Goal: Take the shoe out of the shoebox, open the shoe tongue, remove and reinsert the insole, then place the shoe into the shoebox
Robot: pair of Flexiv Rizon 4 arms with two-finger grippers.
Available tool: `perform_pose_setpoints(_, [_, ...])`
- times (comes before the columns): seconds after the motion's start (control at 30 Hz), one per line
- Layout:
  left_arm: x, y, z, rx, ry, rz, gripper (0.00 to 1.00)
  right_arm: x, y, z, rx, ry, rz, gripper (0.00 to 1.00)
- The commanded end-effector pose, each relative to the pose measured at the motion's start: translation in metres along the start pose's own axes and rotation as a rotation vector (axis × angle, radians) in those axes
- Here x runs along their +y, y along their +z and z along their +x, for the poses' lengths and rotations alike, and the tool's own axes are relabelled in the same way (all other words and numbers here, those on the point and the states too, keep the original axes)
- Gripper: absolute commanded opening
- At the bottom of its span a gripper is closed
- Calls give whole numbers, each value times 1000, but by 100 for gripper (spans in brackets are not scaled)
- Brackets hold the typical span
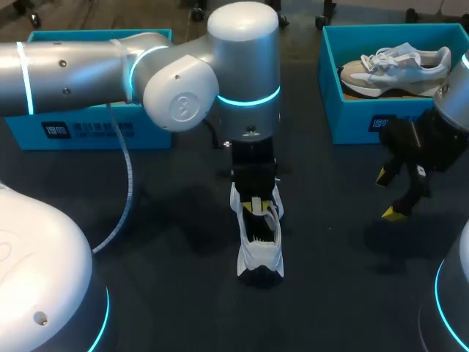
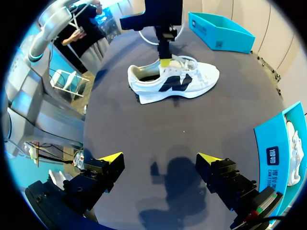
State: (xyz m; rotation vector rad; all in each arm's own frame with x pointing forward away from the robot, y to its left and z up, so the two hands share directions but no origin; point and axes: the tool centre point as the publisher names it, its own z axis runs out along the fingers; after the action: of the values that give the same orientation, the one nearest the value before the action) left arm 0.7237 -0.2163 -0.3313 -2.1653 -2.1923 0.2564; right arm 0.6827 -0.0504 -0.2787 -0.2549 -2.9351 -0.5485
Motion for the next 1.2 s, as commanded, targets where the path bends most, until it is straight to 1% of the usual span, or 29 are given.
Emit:
perform_pose_setpoints(0.03, [-15,-33,15,-23,-8,-29,26,0,0,0,-1,0,1,100])
perform_pose_setpoints(0.13, [-23,-47,15,-20,-40,-15,30,0,0,0,-1,0,1,100])
perform_pose_setpoints(0.23, [-29,-54,12,-8,-99,6,31,0,0,0,-1,0,1,100])
perform_pose_setpoints(0.27, [-32,-57,11,0,-168,40,36,0,0,0,-1,0,1,100])
perform_pose_setpoints(0.3, [-34,-59,10,8,-226,65,47,0,0,0,-1,0,1,100])
perform_pose_setpoints(0.33, [-35,-60,10,15,-256,67,84,0,0,0,-1,0,1,100])
perform_pose_setpoints(0.37, [-35,-60,10,15,-256,67,84,0,0,0,-1,0,1,100])
perform_pose_setpoints(0.4, [-45,-70,12,12,-312,-95,100,0,0,0,-1,0,1,100])
perform_pose_setpoints(0.73, [-45,-70,12,12,-312,-95,100,0,0,0,-1,0,1,100])
perform_pose_setpoints(0.77, [-47,-69,13,7,-326,-86,100,0,0,0,-1,0,1,100])
perform_pose_setpoints(0.8, [-51,-68,16,5,-375,-46,100,0,0,0,-1,0,1,100])
perform_pose_setpoints(0.83, [-54,-67,17,-2,-417,-32,100,0,0,0,-1,0,1,100])
perform_pose_setpoints(0.87, [-59,-67,18,7,-507,-8,100,0,0,0,-1,0,1,100])
perform_pose_setpoints(0.9, [-64,-70,14,55,-699,62,100,0,0,0,-1,0,1,100])
perform_pose_setpoints(0.93, [-66,-72,9,75,-907,58,100,0,0,0,-1,0,1,100])
perform_pose_setpoints(0.97, [-67,-72,8,40,-1103,-15,100,0,0,0,-1,0,1,100])
perform_pose_setpoints(1.2, [-67,-72,8,40,-1103,-15,100,0,0,0,-1,0,1,100])
